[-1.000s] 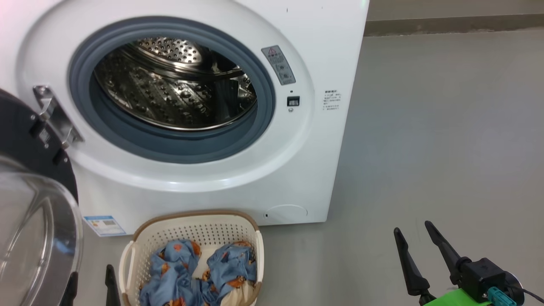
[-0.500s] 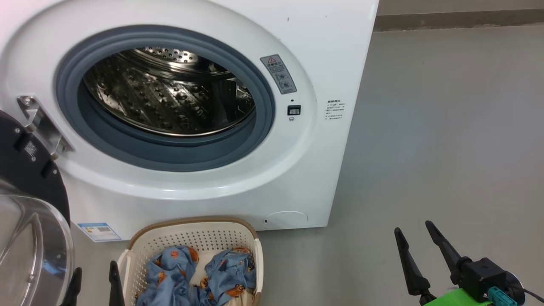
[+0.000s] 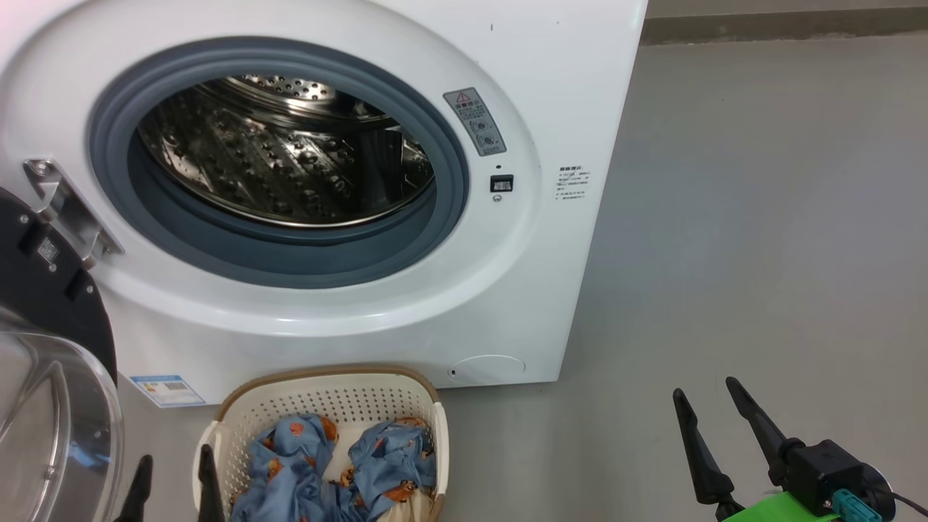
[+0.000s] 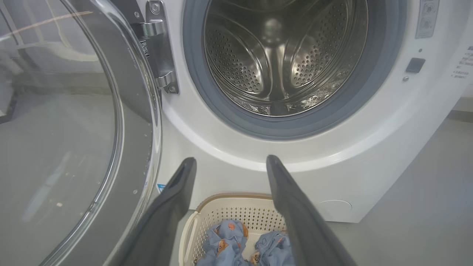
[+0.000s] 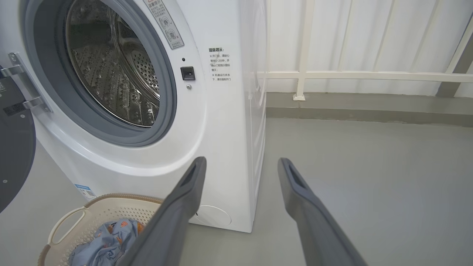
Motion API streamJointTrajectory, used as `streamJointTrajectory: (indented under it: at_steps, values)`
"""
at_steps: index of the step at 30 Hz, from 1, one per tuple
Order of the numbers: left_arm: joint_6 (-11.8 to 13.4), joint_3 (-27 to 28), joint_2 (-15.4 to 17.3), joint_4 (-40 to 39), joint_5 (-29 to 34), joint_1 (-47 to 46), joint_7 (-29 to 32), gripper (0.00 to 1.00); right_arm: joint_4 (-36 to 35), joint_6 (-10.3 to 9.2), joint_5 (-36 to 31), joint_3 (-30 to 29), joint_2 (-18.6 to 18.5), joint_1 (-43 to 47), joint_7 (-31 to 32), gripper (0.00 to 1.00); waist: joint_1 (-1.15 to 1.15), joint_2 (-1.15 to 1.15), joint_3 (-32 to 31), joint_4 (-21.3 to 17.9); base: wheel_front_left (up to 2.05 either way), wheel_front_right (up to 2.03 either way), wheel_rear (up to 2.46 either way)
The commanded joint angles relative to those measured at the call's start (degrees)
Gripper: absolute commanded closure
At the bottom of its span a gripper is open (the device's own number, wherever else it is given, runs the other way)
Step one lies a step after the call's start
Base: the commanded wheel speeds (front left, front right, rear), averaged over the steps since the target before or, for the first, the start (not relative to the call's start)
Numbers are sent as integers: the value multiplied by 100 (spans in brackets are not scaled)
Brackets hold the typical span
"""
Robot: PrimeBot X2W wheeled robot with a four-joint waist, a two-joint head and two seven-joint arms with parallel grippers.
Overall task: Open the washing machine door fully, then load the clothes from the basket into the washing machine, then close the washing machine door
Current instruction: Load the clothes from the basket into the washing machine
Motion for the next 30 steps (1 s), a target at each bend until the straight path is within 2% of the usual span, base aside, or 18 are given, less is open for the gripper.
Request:
streamJointTrajectory:
  at_steps: [1,8,18,30]
  values:
    - [-21,154,37,-133,30,-268,-77,0,-121,8,0,102,-31,-169,-37,0,0,0,59,1,0,0,0]
    - [-90,17,-2,68,-17,-476,-77,0,-171,8,-16,112,-26,-261,-38,0,0,0,489,14,0,0,0]
    - [-300,-193,43,627,14,-1281,-77,0,-224,8,-2,107,-32,-555,-52,0,0,0,1296,-33,0,0,0]
    - [-598,-378,302,2058,91,-2797,-65,0,-270,8,-18,265,-5,-1086,-75,0,0,0,2689,-313,0,0,0]
